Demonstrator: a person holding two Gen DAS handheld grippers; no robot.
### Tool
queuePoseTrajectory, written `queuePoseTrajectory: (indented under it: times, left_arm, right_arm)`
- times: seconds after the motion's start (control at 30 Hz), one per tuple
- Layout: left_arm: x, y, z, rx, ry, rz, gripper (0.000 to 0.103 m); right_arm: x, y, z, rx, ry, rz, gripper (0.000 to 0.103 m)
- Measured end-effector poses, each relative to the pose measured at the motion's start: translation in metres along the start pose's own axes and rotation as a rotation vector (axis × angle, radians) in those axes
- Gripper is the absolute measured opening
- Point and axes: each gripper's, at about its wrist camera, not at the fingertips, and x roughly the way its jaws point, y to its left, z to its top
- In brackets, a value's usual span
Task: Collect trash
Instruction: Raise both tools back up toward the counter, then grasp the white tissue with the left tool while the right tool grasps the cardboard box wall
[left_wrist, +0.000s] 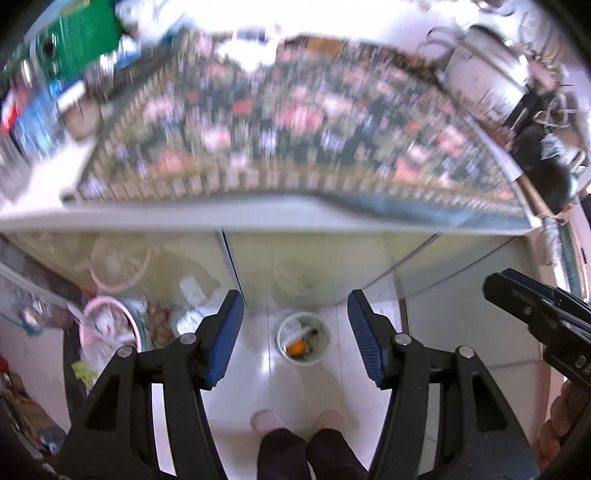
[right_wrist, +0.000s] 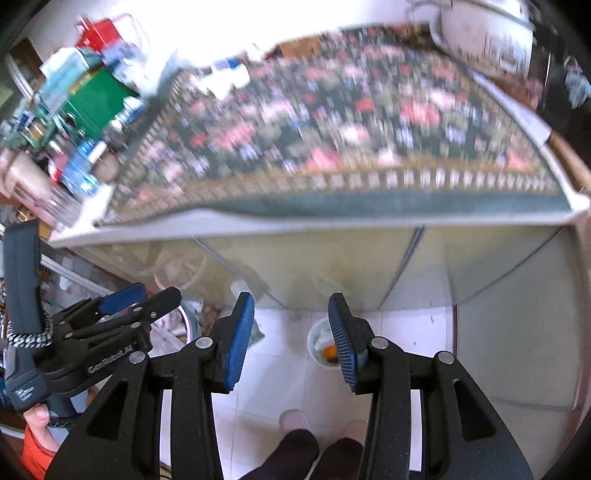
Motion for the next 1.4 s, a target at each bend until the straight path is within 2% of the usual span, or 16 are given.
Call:
queuePoseTrajectory:
  times: [0.17, 0.27, 0.4, 0.47, 0.53, 0.7, 0.87, 0.97, 1.1, 1.23, 1.3, 1.4]
  left_arm:
    - [-0.059, 0.001, 0.03, 0.039, -0.114, -0.02, 0.058]
    - [-0.088, 0.002, 0.051, 0.058, -0.185, -0.032, 0.058]
    - [-0.1, 0.001, 0.083, 0.075, -0.251, -0.033, 0.058]
    - [-0.103, -0.003, 0.103, 0.077, -0.278, -0.035, 0.058]
    - [-0.102, -0.007, 0.117, 0.08, -0.294, -0.037, 0.058]
    - [-0.08, -0.023, 0.168, 0.064, -0.319, -0.006, 0.058]
    - [-0.052, -0.035, 0.215, 0.031, -0.296, 0.011, 0.058]
    - [-0.039, -0.032, 0.235, 0.005, -0.319, 0.051, 0.058]
    - [-0.014, -0.01, 0.263, -0.068, -0.288, 0.083, 0.058]
    - [0.007, 0.023, 0.292, -0.111, -0.271, 0.111, 0.058]
    - [0.028, 0.046, 0.311, -0.121, -0.255, 0.138, 0.058]
    - [0.067, 0.076, 0.336, -0.139, -0.201, 0.123, 0.058]
  right_arm:
    - [-0.045, 0.02, 0.025, 0.0, -0.094, -0.017, 0.039]
    - [-0.072, 0.028, 0.044, -0.008, -0.171, -0.045, 0.045]
    - [-0.101, 0.032, 0.064, -0.025, -0.259, -0.09, 0.052]
    - [-0.112, 0.03, 0.077, -0.03, -0.308, -0.107, 0.06]
    - [-0.117, 0.026, 0.089, -0.035, -0.336, -0.116, 0.062]
    - [-0.107, 0.009, 0.132, -0.07, -0.366, -0.109, 0.062]
    - [-0.093, -0.012, 0.183, -0.102, -0.341, -0.083, 0.062]
    - [-0.081, -0.022, 0.212, -0.146, -0.329, -0.066, 0.062]
    - [-0.056, -0.031, 0.245, -0.181, -0.305, -0.074, 0.062]
    - [-0.029, -0.032, 0.272, -0.172, -0.258, -0.035, 0.062]
    - [-0.014, -0.031, 0.285, -0.171, -0.241, -0.038, 0.062]
    - [0.017, -0.022, 0.305, -0.154, -0.224, -0.07, 0.062]
